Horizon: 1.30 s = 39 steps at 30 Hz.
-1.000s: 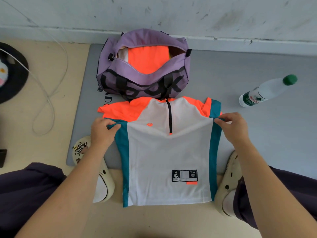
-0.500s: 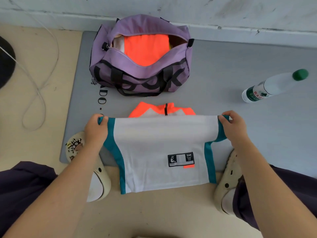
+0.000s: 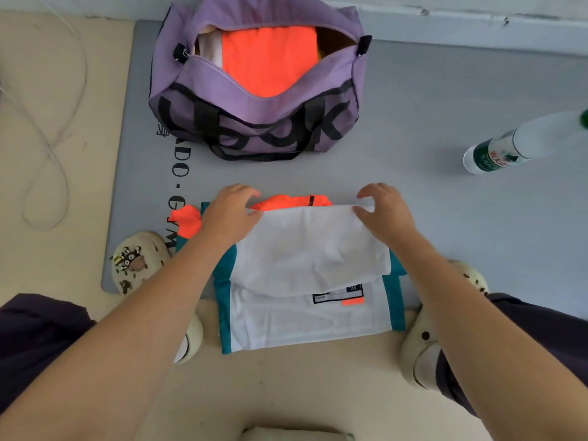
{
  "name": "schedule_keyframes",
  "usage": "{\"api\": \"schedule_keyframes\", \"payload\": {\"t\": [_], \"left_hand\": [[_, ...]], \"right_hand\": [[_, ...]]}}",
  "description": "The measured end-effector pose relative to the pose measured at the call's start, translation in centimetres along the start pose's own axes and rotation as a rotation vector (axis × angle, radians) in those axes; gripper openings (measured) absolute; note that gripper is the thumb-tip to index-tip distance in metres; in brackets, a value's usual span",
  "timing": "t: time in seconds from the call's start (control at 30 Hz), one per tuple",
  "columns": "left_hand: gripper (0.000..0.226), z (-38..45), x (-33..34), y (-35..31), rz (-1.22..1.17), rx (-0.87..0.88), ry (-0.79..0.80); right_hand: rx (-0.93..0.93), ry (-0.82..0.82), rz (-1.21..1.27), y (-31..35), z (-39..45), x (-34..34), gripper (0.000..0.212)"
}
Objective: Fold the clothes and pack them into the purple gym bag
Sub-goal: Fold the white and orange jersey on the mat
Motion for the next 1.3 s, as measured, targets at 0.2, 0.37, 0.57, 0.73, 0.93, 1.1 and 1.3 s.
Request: {"api": "schedule_keyframes", "payload": {"t": [0.2, 0.37, 0.57, 0.73, 0.93, 1.1, 1.3], "left_hand": [[0.036, 1.4, 0.7, 0.5, 0.216, -0.129, 0.25], [0.034, 1.2, -0.7, 2.0, 0.36, -0.087, 0.301], [0.032, 0.3, -2.3, 0.8, 0.277, -0.03, 0.127], [0.023, -1.1, -2.6, 0.4, 0.002, -0.045, 0.291], [0.043, -2.3, -6.6, 0.5, 0.306, -0.006, 0.423], [0.047, -2.5, -16.7, -2.3, 0.136, 0.032, -0.042], [0.047, -5.3, -27.3, -6.9, 0.069, 0.208, -0.583]], "right_hand": [[0.082, 0.193, -0.054, 0.1, 1.4, 1.2, 0.035], [0.03, 0.272, -0.281, -0.4, 1.4, 0.1, 0.025], [0.021, 0.188, -0.204, 0.0, 0.4, -0.9, 0.034], [0.127, 0.272, 0.147, 0.1, -1.4, -1.9, 0.037], [0.079, 0.433, -0.316, 2.7, -2.5, -6.2, 0.027], [-0.017, 0.077, -0.237, 9.1, -2.3, -15.1, 0.033], [-0.275, -0.42, 0.026, 14.5, -6.3, -24.6, 0.038]]}}
Point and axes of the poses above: each hand's wrist, its own z-axis towards the middle knuckle, its own x-axis out of the palm, y = z × x, the point moved 2 cm from there along z, towards the middle knuckle, and after that the axes turned 8 degrees about z, right-handed, at the moved point
